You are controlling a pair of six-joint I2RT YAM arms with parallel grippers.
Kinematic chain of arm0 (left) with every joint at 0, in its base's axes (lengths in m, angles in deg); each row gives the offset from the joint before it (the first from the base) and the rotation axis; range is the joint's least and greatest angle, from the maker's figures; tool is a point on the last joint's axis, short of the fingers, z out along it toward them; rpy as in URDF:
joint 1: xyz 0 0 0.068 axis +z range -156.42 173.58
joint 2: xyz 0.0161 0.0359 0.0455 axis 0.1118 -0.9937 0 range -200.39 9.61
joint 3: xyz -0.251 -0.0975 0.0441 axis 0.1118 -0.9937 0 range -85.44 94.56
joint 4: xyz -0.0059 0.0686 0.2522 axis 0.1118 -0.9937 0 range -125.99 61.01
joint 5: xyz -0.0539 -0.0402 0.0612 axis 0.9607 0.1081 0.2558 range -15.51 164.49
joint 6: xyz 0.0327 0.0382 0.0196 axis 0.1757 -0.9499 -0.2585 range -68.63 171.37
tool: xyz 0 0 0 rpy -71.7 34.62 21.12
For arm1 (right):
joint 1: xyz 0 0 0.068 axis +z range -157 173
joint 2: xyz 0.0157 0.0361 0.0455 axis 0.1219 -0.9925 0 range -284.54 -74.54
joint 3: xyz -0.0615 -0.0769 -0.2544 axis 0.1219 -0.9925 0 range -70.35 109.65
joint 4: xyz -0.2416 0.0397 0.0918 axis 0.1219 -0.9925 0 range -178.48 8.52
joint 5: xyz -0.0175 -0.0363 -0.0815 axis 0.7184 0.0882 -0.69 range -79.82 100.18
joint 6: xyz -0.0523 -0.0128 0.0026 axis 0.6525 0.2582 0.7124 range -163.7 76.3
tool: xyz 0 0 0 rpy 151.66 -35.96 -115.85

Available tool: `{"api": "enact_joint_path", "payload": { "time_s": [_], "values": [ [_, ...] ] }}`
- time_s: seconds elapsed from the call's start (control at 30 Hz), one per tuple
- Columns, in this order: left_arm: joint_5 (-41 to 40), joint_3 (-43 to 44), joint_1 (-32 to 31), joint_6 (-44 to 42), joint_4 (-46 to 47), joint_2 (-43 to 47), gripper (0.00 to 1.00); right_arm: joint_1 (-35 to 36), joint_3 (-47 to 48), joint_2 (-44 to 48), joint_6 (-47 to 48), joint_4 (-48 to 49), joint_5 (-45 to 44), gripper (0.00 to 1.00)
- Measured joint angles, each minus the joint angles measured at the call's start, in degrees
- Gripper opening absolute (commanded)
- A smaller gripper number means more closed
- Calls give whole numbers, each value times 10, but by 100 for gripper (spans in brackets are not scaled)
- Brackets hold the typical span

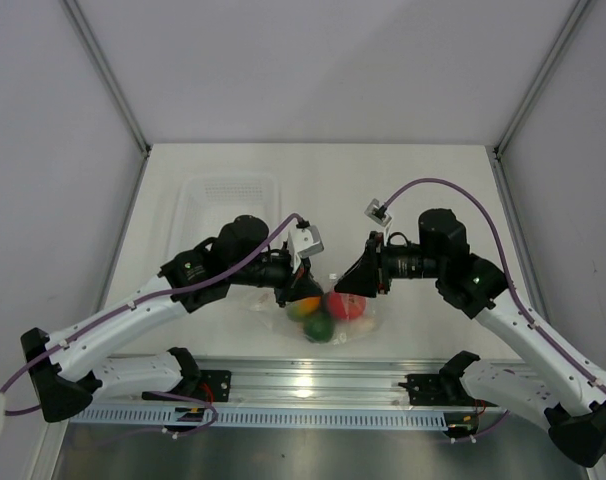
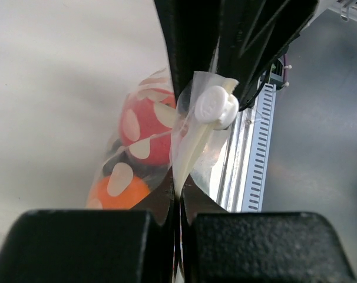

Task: Place the food in the zip-top bag and seal the zipper
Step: Adjust the zipper food storage bag at the center of the board.

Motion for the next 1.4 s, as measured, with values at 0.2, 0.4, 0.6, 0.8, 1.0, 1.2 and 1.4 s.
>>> {"api": "enact_joint_path", "payload": {
  "time_s": [0.2,0.4,0.6,0.8,1.0,1.2,1.4],
  "values": [
    [21,0,1,0,-3,-1,1,0,4,7,52,-33,-5,39],
    [74,0,5,3,-2,-17,1,0,-5,47,78,-20,7,41],
    [119,0,10,5,-1,-28,1,1,-13,54,96,10,31,27],
    [144,0,18,16,5,-28,1,9,-33,50,104,20,44,27],
    [162,0,25,20,8,-28,1,11,-45,65,105,23,45,24],
    [179,0,27,26,19,-28,1,19,-58,59,86,69,51,10],
    [192,0,29,30,22,-31,1,34,-67,35,61,111,50,9]
  ]
}}
